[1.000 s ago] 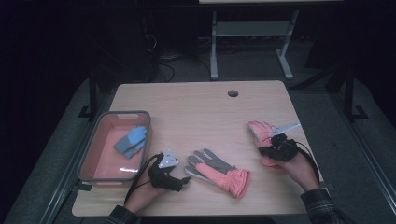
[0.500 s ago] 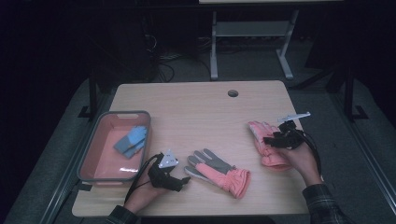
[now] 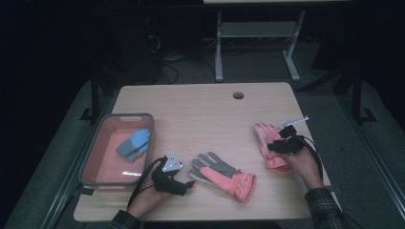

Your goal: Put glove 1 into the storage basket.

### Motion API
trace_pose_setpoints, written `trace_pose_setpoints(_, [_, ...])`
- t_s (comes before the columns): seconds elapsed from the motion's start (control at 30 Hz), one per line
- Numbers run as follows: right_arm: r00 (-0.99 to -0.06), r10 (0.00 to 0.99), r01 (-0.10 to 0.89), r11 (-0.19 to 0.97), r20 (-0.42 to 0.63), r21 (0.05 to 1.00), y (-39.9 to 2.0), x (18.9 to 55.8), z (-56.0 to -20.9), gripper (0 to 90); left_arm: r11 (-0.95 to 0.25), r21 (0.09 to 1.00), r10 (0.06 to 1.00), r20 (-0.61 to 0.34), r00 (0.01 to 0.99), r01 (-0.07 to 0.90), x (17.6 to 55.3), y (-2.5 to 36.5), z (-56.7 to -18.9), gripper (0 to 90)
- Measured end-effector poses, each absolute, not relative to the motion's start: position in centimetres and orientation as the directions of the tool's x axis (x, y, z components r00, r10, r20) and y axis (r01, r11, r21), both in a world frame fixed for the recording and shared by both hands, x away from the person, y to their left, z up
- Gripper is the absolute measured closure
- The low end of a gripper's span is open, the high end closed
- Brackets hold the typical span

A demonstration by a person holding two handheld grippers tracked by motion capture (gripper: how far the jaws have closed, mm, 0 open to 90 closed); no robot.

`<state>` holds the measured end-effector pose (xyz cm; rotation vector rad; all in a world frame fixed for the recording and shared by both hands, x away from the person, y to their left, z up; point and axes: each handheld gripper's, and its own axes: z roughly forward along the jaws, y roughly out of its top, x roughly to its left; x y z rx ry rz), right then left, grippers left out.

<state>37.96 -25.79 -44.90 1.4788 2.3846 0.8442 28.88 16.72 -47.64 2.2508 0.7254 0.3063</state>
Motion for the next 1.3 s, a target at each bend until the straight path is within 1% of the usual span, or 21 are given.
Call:
trace_pose_setpoints(0.2, [-0.474, 0.870, 0.751, 0.319, 0.136, 0.579, -26.2, 37.8, -44.7, 82.2, -0.561, 0.719, 0.587, -0.004, 0.809, 0.411, 28.9, 16.7, -47.7, 12.7])
trace_pose_setpoints(0.3, [-0.484, 0.864, 0.742, 0.321, 0.138, 0.589, -26.5, 37.7, -44.5, 84.9, -0.561, 0.719, 0.588, -0.004, 0.809, 0.411, 28.9, 16.7, -47.7, 12.7])
trace_pose_setpoints(0.43, [-0.511, 0.842, 0.726, 0.313, 0.175, 0.612, -27.3, 37.6, -44.1, 85.6, -0.561, 0.719, 0.587, -0.004, 0.809, 0.410, 28.9, 16.7, -47.7, 12.7])
trace_pose_setpoints(0.6, [-0.535, 0.822, 0.710, 0.313, 0.194, 0.631, -27.5, 37.6, -43.2, 85.8, -0.562, 0.719, 0.587, -0.003, 0.810, 0.410, 28.9, 16.7, -47.6, 12.7])
trace_pose_setpoints(0.77, [-0.572, 0.792, 0.682, 0.315, 0.213, 0.660, -27.1, 37.4, -41.9, 85.8, -0.566, 0.716, 0.585, 0.000, 0.811, 0.408, 28.9, 16.7, -47.6, 12.7])
trace_pose_setpoints(0.93, [-0.624, 0.753, 0.640, 0.339, 0.209, 0.690, -26.4, 37.3, -40.6, 85.9, -0.568, 0.715, 0.584, 0.001, 0.812, 0.408, 28.9, 16.7, -47.6, 12.7])
trace_pose_setpoints(1.2, [-0.675, 0.706, 0.601, 0.359, 0.214, 0.714, -25.6, 37.3, -39.4, 86.2, -0.568, 0.715, 0.583, 0.000, 0.812, 0.408, 28.9, 16.7, -47.6, 12.6])
trace_pose_setpoints(1.3, [-0.694, 0.682, 0.588, 0.351, 0.232, 0.729, -25.1, 37.1, -38.7, 86.2, -0.569, 0.714, 0.583, 0.001, 0.813, 0.407, 28.9, 16.7, -47.6, 12.6])
